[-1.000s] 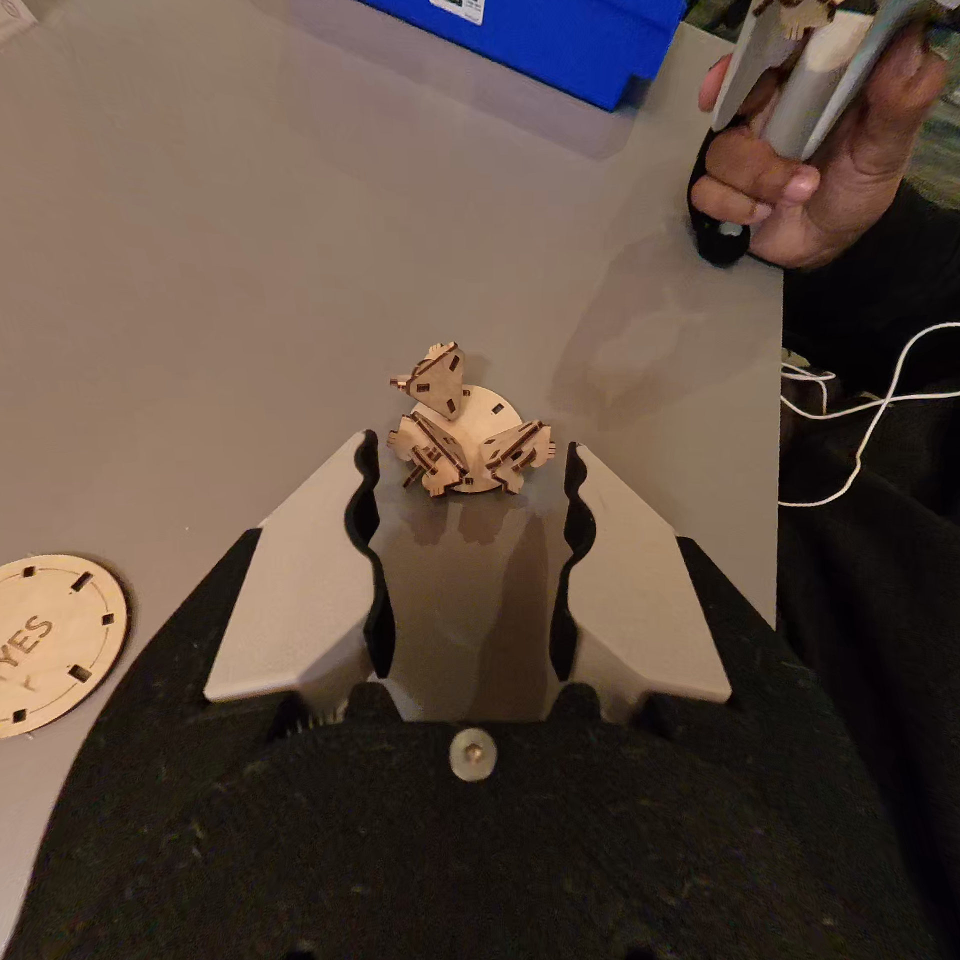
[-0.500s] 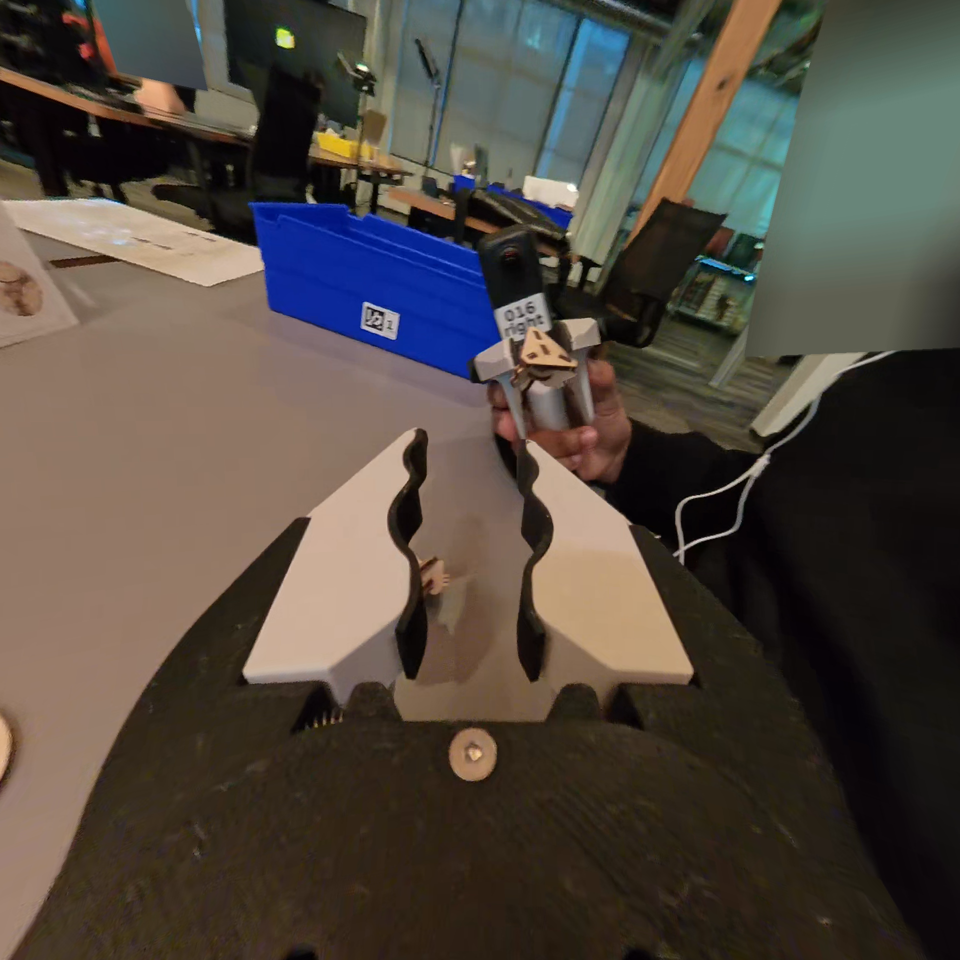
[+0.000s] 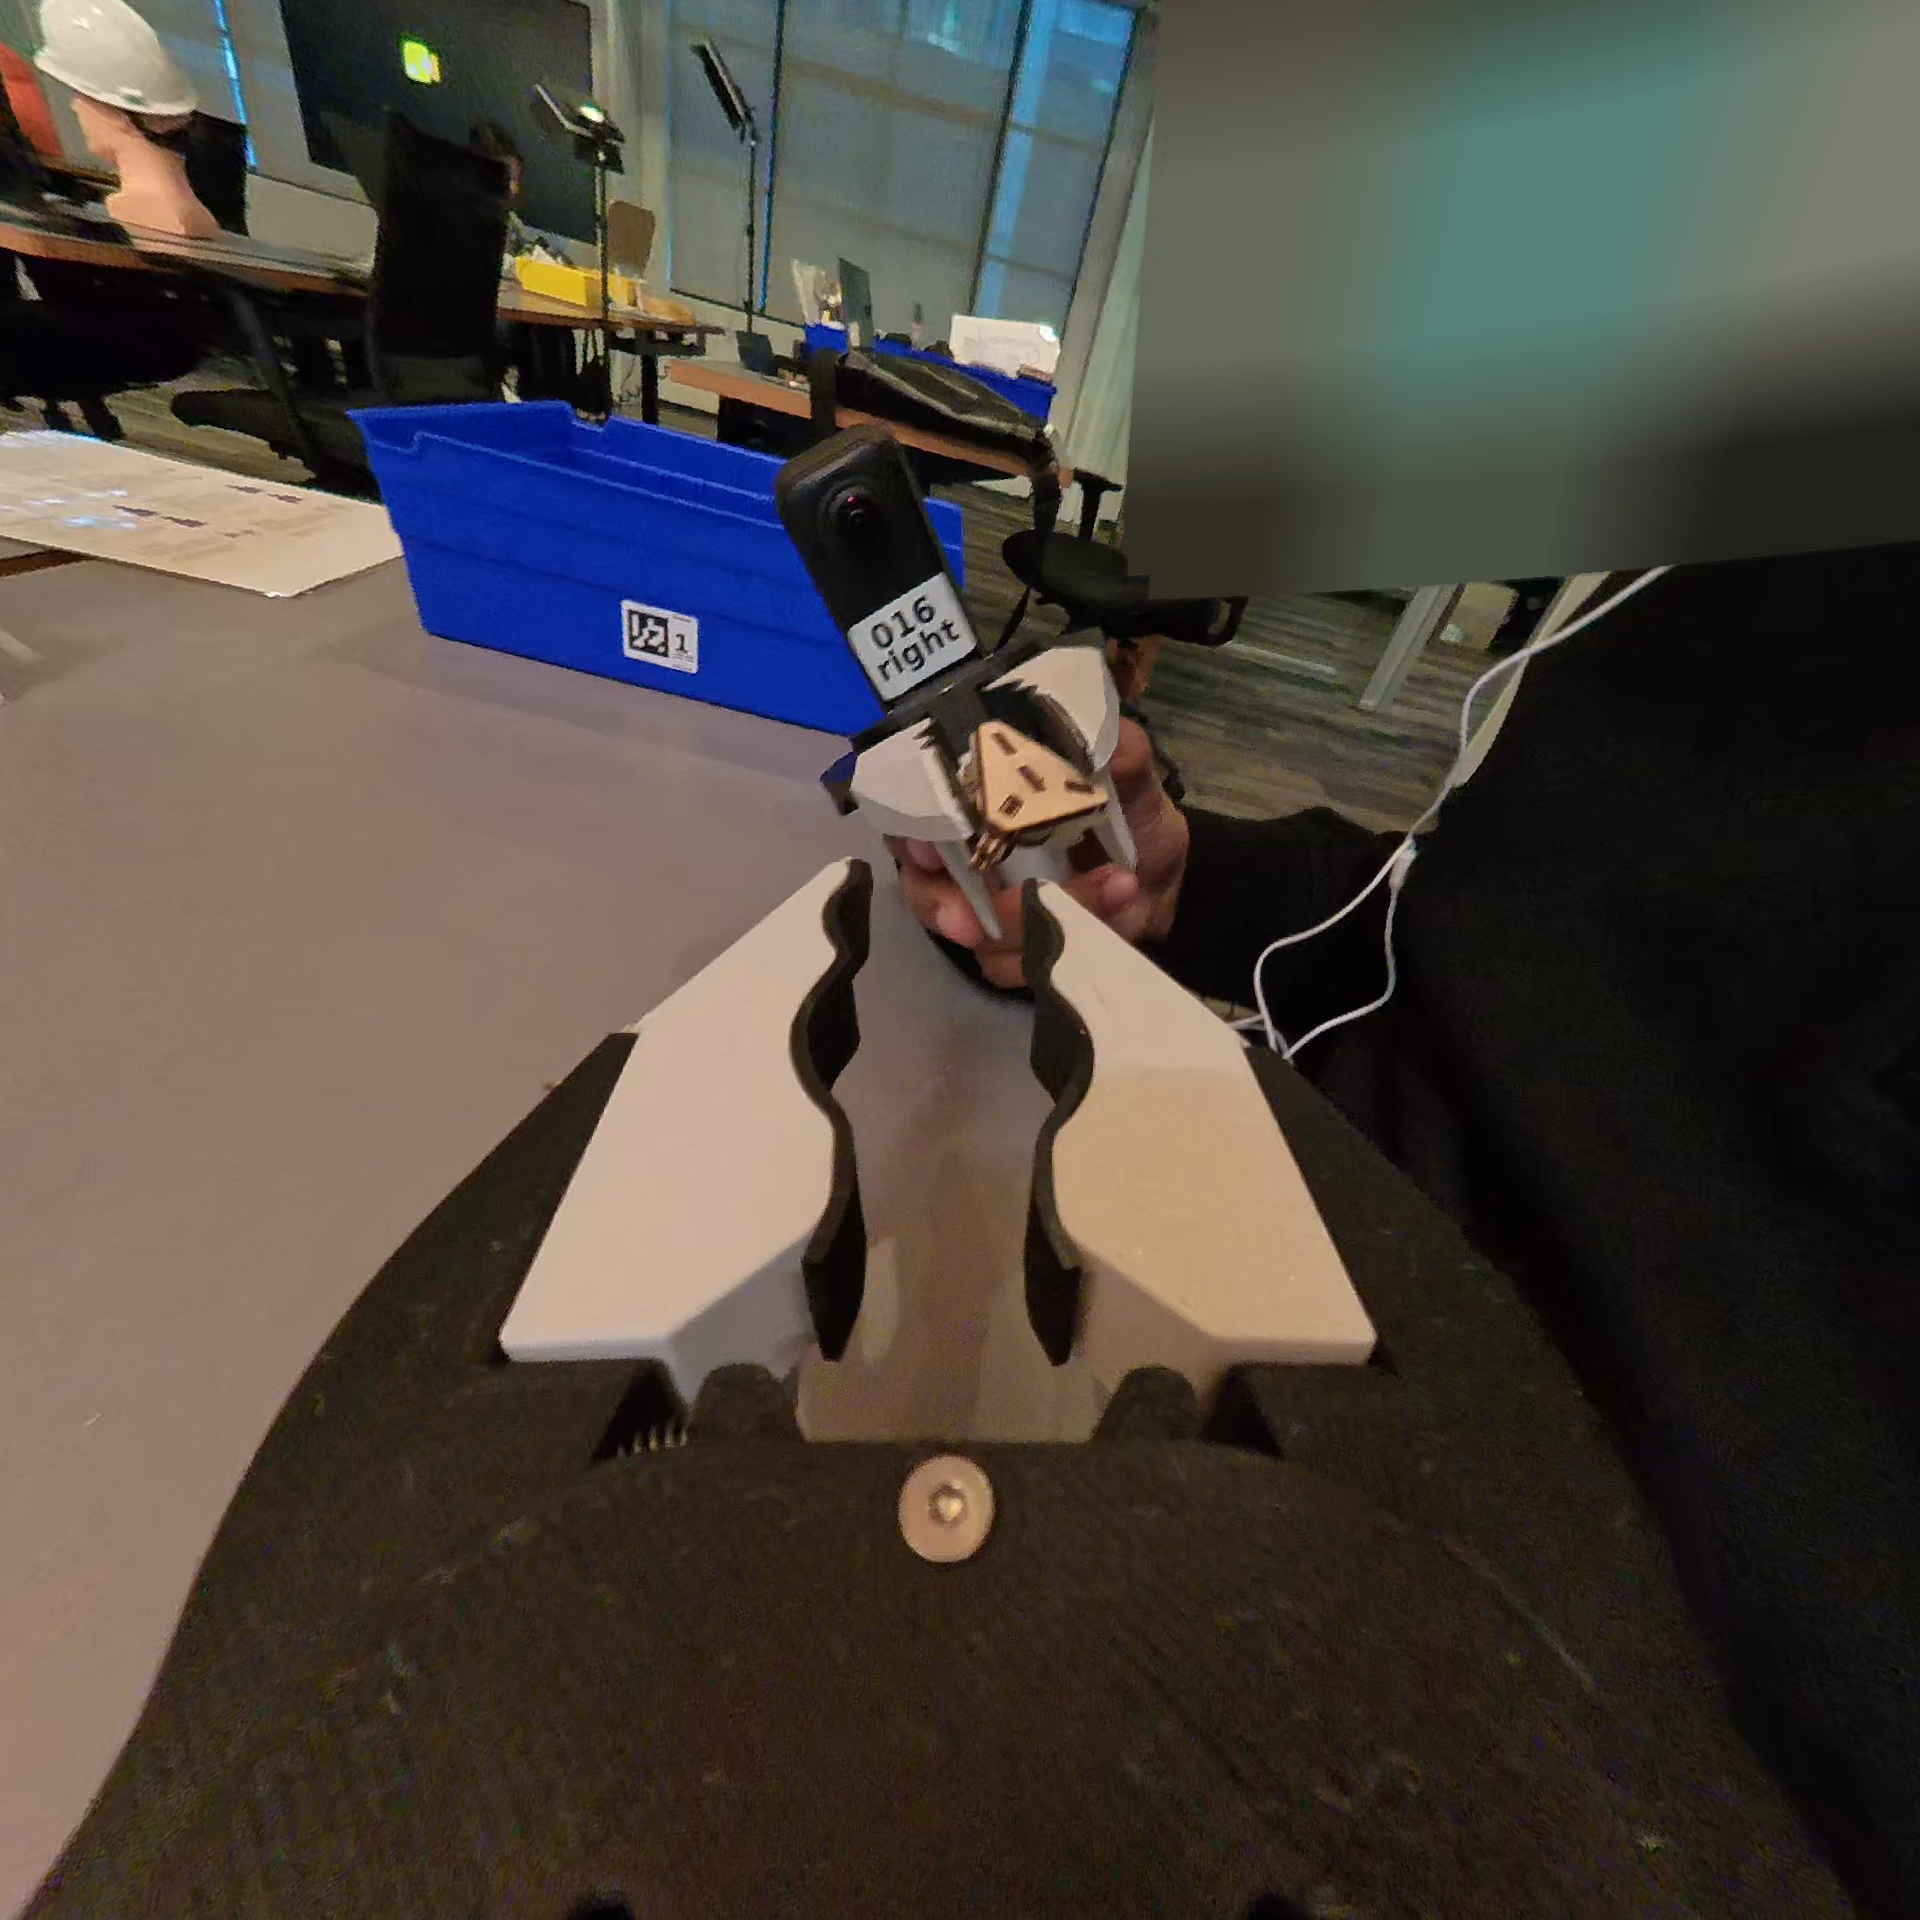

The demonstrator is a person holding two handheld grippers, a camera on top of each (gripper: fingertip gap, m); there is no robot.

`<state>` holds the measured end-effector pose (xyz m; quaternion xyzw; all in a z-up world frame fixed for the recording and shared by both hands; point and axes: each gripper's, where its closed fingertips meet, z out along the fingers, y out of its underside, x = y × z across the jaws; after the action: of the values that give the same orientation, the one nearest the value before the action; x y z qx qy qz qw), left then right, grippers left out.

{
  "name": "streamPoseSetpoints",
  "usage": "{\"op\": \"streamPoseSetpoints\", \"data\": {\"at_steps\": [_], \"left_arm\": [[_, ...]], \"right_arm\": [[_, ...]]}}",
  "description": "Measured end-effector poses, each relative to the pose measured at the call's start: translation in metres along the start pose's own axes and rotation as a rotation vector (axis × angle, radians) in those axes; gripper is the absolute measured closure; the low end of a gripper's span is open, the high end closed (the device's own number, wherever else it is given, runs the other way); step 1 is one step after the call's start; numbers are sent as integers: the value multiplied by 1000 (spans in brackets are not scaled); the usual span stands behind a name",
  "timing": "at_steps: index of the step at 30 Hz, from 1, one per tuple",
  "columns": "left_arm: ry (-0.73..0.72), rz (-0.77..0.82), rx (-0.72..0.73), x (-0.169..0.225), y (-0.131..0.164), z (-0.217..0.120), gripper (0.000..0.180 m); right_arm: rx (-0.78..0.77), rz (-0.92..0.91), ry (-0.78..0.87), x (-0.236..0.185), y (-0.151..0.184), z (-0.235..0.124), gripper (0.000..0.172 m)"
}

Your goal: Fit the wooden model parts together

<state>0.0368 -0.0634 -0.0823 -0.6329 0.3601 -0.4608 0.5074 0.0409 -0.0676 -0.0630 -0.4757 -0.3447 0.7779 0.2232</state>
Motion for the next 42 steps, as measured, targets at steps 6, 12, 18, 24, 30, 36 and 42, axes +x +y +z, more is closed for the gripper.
{"op": "streamPoseSetpoints", "data": {"at_steps": [6,12,18,24,30,36,42], "left_arm": [[-1,-53,54,-16,-8,-19,161],[9,-49,44,-15,-6,-17,163],[37,-22,11,-8,-1,-13,170],[45,-21,22,-7,-3,-15,175],[38,-14,22,-8,-3,-15,175],[35,-16,29,-8,-4,-15,175],[34,-15,22,-9,-3,-15,175]], "right_arm": [[-3,-43,24,-1,0,-1,151],[-23,-78,60,0,3,1,151],[48,-48,73,3,-7,-8,151],[114,-7,62,3,-16,-15,151],[107,3,56,3,-14,-14,151],[120,13,55,3,-15,-16,151],[110,10,51,3,-14,-15,151]]}}
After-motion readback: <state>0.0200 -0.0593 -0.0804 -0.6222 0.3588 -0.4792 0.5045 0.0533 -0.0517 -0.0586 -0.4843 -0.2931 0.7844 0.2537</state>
